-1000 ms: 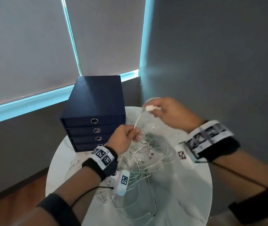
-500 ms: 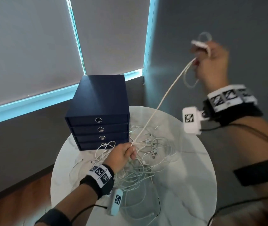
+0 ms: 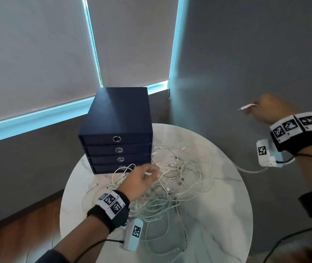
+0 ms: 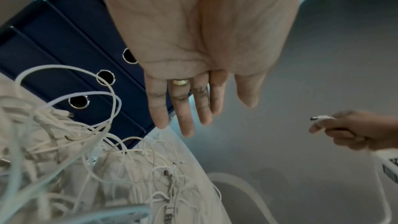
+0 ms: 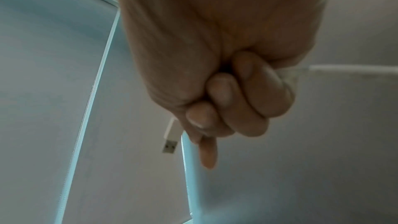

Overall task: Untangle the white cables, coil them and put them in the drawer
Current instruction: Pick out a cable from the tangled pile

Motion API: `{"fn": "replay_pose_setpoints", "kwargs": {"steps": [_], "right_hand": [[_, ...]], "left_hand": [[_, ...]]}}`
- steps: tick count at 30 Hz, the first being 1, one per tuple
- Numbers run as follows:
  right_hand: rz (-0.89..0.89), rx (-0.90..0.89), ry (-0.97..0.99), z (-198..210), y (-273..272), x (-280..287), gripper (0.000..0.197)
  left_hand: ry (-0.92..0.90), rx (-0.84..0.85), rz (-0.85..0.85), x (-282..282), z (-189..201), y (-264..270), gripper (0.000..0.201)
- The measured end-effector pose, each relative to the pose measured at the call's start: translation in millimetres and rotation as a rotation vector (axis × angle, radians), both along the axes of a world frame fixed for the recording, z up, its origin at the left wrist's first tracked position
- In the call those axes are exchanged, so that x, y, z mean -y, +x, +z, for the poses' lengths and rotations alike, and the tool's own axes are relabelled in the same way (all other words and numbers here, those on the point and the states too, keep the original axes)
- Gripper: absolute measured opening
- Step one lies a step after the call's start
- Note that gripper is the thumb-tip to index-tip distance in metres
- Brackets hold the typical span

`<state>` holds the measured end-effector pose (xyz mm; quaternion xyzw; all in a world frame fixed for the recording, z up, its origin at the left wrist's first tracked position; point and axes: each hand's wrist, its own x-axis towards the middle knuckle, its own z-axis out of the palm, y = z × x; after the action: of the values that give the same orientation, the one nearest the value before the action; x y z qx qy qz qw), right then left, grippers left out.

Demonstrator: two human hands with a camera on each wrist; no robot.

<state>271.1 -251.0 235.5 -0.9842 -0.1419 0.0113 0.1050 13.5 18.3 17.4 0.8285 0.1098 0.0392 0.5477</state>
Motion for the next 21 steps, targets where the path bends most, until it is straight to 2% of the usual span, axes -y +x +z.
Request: {"fn": "replay_pose_setpoints", "kwargs": {"steps": [2,5,10,12,15,17,19,21], "right_hand": [[0.065,0.018,0.077,-8.4,-12.6,-4.7,0.014],[0.217,-0.073,0.219,-37.5,-37.3,-34.4,0.013],[0.302,-0.547,0.56,-94.4,-103.0,-99.7,0.021],[0.426,-0.579,0.616,-110.6,-124.0,-116.3,0.03],[0.589,-0.44,0.507,-133.0,-143.5,-132.6,0.03],[0.682,-0.39,0.435,-146.6,-152.0,-137.7,0.024],[0.707,-0.422,0.396,-161.9,-156.2,-133.1,0.027],[0.651,-0.45,0.375,-180.2,-152.9,-115.1,0.031]], "left_hand": [[-0.062,0.049,0.03,0.8,5.1,4.1,0.031],[-0.175,0.127,0.074,9.6,20.2,14.0,0.022],[-0.235,0.2,0.082,29.0,40.2,28.1,0.028],[-0.273,0.205,0.083,33.0,40.8,32.4,0.03],[-0.387,0.179,0.209,32.4,36.1,36.4,0.036],[-0.303,0.211,0.29,29.4,32.0,38.2,0.038],[-0.29,0.275,0.377,24.8,36.3,38.0,0.039],[-0.473,0.348,0.521,13.3,48.6,37.7,0.039]]}}
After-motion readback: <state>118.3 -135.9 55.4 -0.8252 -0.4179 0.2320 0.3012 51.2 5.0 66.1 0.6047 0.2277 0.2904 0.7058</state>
